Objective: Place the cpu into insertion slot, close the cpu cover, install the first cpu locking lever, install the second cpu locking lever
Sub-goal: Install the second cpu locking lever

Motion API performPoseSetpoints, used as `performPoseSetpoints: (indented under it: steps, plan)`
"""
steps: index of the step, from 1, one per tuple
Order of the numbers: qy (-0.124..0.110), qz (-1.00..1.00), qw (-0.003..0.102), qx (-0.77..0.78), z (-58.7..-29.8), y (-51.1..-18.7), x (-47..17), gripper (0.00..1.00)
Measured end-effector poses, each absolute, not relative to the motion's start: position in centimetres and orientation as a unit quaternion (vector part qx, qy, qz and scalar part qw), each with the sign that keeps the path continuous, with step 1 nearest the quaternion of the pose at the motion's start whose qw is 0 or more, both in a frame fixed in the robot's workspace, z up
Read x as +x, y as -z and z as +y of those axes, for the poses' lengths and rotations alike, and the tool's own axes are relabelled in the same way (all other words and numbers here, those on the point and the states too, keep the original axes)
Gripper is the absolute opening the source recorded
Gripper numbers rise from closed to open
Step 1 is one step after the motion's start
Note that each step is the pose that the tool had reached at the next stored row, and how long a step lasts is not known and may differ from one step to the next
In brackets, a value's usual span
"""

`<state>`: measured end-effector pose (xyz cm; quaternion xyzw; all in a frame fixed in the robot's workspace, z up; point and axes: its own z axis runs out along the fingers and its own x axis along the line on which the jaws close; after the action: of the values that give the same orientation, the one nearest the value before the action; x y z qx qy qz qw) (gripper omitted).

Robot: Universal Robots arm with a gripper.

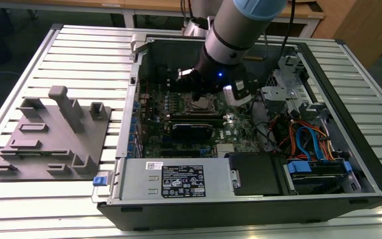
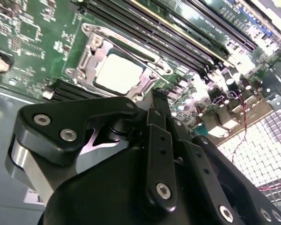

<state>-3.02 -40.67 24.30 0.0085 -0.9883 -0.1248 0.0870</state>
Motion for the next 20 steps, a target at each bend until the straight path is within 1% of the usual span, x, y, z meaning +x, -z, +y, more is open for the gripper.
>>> performPoseSetpoints:
  steps: [5, 10, 20]
  plan:
    - [0.121, -0.989, 0.088, 0.007, -40.7, -24.3, -2.7, 0.11]
    - [0.111, -0.990, 0.088, 0.004, -41.1, -24.2, -2.7, 0.11]
    - [0.111, -0.990, 0.088, 0.004, -41.7, -23.3, -3.3, 0.11]
